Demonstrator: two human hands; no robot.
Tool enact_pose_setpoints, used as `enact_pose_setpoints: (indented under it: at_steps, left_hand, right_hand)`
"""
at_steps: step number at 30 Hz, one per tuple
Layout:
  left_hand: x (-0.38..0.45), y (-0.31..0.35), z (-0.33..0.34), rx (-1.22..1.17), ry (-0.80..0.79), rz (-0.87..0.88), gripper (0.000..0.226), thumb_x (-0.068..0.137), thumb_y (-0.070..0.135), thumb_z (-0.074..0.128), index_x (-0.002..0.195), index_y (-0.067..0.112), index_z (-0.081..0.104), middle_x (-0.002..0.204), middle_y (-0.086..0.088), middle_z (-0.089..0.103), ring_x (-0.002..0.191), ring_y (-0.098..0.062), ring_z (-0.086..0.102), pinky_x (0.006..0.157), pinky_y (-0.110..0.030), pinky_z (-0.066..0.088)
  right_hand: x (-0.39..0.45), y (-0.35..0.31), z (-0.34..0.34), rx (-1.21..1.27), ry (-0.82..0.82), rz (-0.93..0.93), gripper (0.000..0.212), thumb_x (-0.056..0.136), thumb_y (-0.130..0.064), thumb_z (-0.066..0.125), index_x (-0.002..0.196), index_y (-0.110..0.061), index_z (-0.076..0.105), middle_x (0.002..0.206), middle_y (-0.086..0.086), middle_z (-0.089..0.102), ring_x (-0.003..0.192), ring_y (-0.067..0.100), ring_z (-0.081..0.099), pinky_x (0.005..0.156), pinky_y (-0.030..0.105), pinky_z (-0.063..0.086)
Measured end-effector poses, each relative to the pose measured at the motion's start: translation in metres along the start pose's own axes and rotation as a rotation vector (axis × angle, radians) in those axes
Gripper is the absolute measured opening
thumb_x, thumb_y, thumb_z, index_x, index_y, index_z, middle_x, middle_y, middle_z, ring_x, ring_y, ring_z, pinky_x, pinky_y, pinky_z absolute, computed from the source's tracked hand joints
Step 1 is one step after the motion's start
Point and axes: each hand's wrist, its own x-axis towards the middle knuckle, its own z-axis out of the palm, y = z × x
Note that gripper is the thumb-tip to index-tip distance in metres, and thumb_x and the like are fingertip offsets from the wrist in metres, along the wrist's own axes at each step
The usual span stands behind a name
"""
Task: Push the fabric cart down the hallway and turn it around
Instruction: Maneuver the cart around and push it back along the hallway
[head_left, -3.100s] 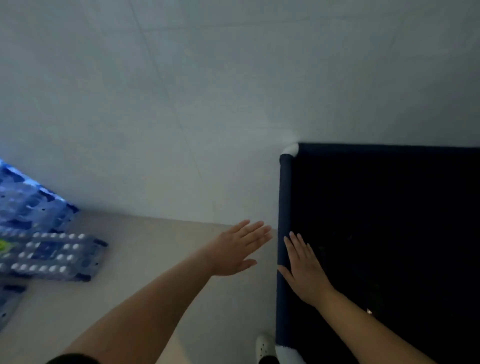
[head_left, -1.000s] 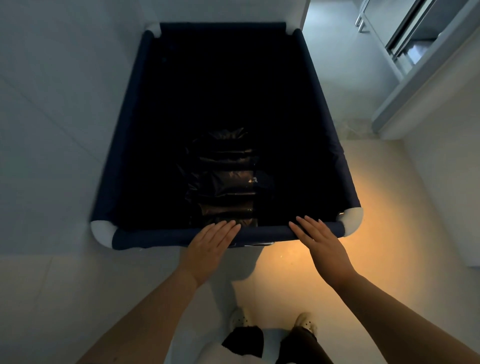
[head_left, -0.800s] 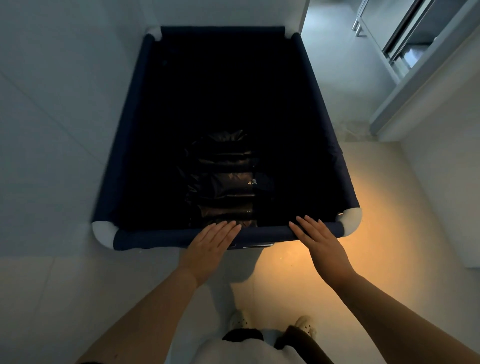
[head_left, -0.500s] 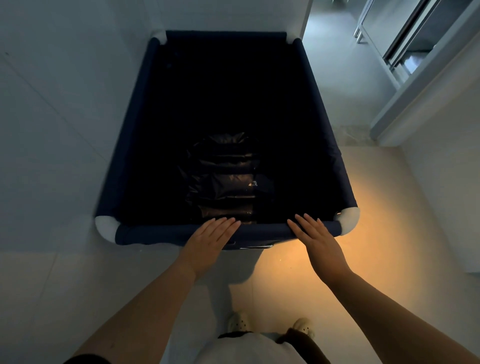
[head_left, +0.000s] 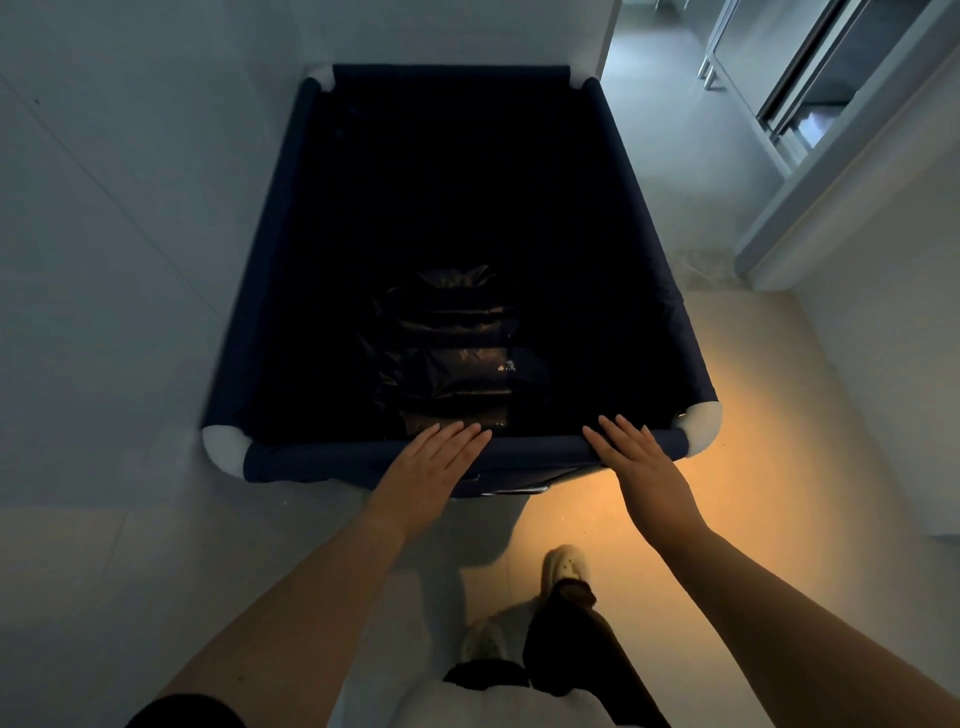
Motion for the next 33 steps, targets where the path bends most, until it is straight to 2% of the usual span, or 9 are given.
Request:
enact_pose_setpoints:
  at_steps: [10, 14, 20, 23, 28, 33]
  left_hand:
    - [-0.002, -0.002, 0.001, -0.064, 0.044, 0.024, 0.083, 0.073, 0.002, 0.061, 0.143, 0.011, 0.018, 0.144, -0.007, 0.041, 0.130, -0.023, 0.040, 0.109, -0.041, 0.026]
    - [-0.001, -0.003, 0.003, -0.080, 0.065, 0.027, 0.082, 0.074, 0.003, 0.060, 0.143, 0.011, 0.018, 0.145, -0.006, 0.041, 0.131, -0.022, 0.039, 0.109, -0.040, 0.023]
    - [-0.003, -0.005, 0.010, -0.068, 0.039, 0.010, 0.073, 0.081, 0.007, 0.032, 0.146, 0.013, 0.000, 0.152, -0.005, 0.027, 0.137, -0.021, 0.026, 0.113, -0.038, 0.011]
    - [-0.003, -0.005, 0.011, -0.061, 0.056, 0.007, 0.073, 0.083, 0.008, 0.036, 0.146, 0.014, -0.003, 0.153, -0.004, 0.024, 0.138, -0.020, 0.023, 0.113, -0.037, 0.007]
    - [-0.003, -0.002, 0.010, -0.057, 0.080, -0.007, 0.071, 0.082, 0.008, 0.035, 0.146, 0.013, 0.004, 0.152, -0.005, 0.027, 0.138, -0.020, 0.025, 0.113, -0.038, 0.010]
    - [-0.001, 0.000, 0.013, -0.046, 0.059, -0.020, 0.071, 0.083, 0.010, 0.029, 0.146, 0.014, -0.005, 0.153, -0.004, 0.022, 0.139, -0.021, 0.020, 0.114, -0.038, 0.007]
  right_hand:
    - [0.001, -0.007, -0.002, -0.015, -0.037, 0.061, 0.079, 0.087, 0.010, 0.051, 0.144, -0.031, 0.014, 0.155, 0.000, 0.017, 0.142, 0.020, 0.003, 0.113, 0.035, 0.000]
    - [0.001, -0.008, -0.004, -0.032, -0.054, 0.071, 0.077, 0.088, 0.008, 0.051, 0.143, -0.030, 0.013, 0.155, 0.000, 0.016, 0.142, 0.021, 0.002, 0.114, 0.036, 0.003]
    - [0.000, -0.011, -0.006, -0.035, -0.068, 0.085, 0.078, 0.088, 0.007, 0.052, 0.141, -0.031, 0.010, 0.155, 0.000, 0.016, 0.142, 0.022, 0.003, 0.113, 0.036, 0.005]
    - [0.002, -0.012, -0.007, -0.041, -0.071, 0.081, 0.079, 0.087, 0.008, 0.053, 0.142, -0.030, 0.011, 0.154, 0.001, 0.017, 0.142, 0.022, 0.002, 0.112, 0.037, 0.007]
    - [0.003, -0.014, -0.010, 0.019, -0.026, 0.074, 0.081, 0.079, 0.016, 0.060, 0.141, -0.025, 0.026, 0.151, 0.007, 0.026, 0.134, 0.020, 0.001, 0.105, 0.039, 0.014]
    - [0.003, -0.009, -0.005, -0.014, -0.046, 0.059, 0.083, 0.082, 0.014, 0.056, 0.141, -0.028, 0.017, 0.153, 0.003, 0.018, 0.140, 0.023, 0.003, 0.111, 0.039, 0.010]
